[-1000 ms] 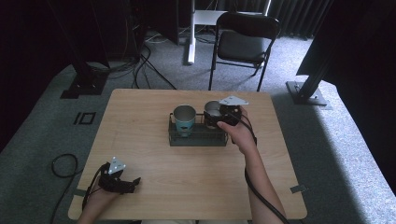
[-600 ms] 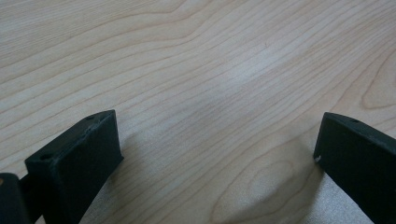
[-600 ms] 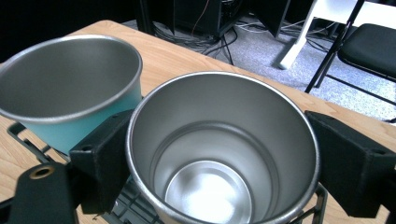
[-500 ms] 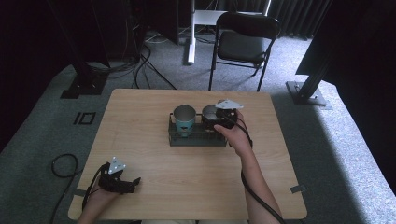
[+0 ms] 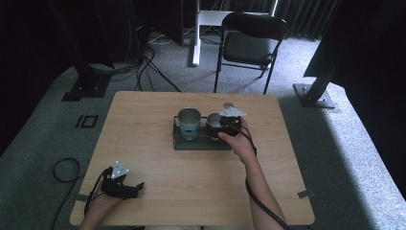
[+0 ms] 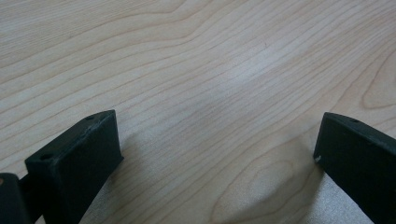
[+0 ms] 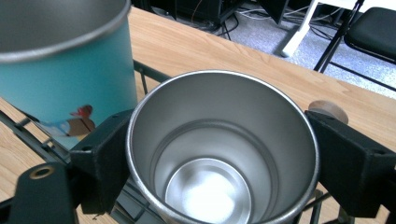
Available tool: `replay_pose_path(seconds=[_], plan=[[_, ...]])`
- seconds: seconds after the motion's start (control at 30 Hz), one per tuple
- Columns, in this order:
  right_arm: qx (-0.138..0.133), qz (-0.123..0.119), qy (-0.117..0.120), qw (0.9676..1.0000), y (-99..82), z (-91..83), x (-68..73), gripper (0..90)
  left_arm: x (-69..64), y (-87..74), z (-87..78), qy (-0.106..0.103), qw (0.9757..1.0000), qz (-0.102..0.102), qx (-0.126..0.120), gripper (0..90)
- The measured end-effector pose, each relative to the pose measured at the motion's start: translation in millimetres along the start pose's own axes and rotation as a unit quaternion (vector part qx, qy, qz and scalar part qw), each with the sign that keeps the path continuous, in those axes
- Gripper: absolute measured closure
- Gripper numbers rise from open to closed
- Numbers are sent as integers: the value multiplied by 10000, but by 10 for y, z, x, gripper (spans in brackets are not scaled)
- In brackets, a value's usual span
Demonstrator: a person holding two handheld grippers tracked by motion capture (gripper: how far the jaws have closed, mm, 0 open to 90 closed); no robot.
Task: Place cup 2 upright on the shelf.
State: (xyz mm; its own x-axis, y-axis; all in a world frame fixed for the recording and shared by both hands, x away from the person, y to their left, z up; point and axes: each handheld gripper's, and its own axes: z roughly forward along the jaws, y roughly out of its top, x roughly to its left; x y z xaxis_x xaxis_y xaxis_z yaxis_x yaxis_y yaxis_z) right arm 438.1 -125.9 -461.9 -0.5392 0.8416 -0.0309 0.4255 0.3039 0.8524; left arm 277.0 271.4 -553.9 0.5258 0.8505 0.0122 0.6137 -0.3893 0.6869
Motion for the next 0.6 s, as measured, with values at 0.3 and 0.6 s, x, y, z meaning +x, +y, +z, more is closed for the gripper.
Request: replay_pose_path(seconds=[0.3, 0.6], plan=[[-63, -42, -32, 10000, -54, 1, 15, 131, 0, 0, 0, 0, 10000, 1, 1, 12], [-62, -67, 75, 9999, -55, -13, 4, 123, 1, 0, 0, 0, 10000, 2, 4, 12]])
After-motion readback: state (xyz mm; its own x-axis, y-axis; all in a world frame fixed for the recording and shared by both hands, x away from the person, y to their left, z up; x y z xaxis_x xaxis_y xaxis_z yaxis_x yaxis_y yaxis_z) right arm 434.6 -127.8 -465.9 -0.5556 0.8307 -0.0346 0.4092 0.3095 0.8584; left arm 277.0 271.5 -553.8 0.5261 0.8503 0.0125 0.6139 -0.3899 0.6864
